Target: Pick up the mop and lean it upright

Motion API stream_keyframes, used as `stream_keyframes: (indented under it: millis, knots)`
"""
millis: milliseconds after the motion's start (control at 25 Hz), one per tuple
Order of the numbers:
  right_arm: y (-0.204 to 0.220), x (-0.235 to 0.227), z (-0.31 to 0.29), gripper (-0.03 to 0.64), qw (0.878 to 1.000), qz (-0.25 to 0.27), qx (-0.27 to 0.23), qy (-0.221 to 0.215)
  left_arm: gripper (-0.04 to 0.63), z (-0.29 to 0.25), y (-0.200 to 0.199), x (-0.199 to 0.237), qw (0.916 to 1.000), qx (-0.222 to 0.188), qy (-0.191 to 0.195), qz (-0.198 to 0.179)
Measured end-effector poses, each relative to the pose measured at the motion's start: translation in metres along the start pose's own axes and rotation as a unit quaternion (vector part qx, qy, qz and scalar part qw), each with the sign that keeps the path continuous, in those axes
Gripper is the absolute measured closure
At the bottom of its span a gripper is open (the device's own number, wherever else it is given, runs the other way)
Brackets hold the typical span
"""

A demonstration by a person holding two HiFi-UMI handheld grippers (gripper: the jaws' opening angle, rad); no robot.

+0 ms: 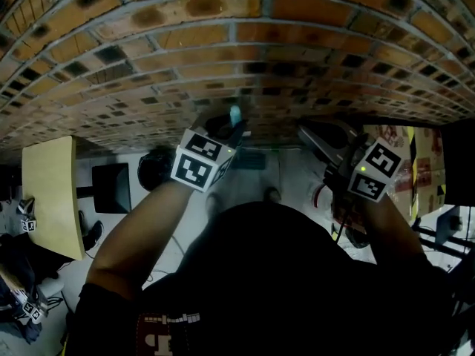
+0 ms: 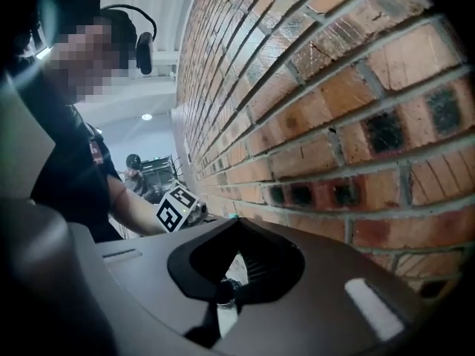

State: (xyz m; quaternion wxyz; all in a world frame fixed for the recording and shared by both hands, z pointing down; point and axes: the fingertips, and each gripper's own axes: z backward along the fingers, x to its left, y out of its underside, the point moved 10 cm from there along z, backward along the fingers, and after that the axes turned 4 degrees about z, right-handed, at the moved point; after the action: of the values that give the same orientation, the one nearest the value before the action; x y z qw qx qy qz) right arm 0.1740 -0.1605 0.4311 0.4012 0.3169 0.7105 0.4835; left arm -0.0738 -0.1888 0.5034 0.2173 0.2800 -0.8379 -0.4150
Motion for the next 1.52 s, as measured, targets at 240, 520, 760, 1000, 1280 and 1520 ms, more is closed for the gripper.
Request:
stream_keyframes:
  millis: [240, 520, 760, 1000, 1280, 1520]
  knots:
    - [0.015, -0.005, -0.006, 0.603, 1.0, -0.023, 0.003, 0.002, 0.489, -0.021, 0.0, 0.009, 0.9994, -0.026, -0.003, 0.025]
    - [0.014, -0.003, -0.007, 0.603, 1.0, -0.025, 0.0, 0.001, 0.485, -0.039, -0.008, 0.029, 0.9969, -0.03, -0.021, 0.069]
    - [0.014, -0.001, -0.004, 0.603, 1.0, -0.03, -0.002, 0.003, 0.473, -0.048, -0.006, 0.03, 0.9964, -0.014, -0.03, 0.078]
    - [0.013, 0.0, -0.002, 0.603, 1.0, -0.029, -0.002, 0.004, 0.466, -0.051, -0.004, 0.031, 0.9952, -0.005, -0.041, 0.089]
    - [0.016, 0.001, 0.001, 0.603, 1.0, -0.03, 0.001, 0.006, 0.466, -0.04, 0.0, 0.027, 0.9947, -0.009, -0.041, 0.093]
    - [0.017, 0.002, 0.005, 0.603, 0.999, -0.032, 0.001, 0.009, 0.466, -0.011, 0.018, 0.021, 0.9936, -0.023, -0.021, 0.109]
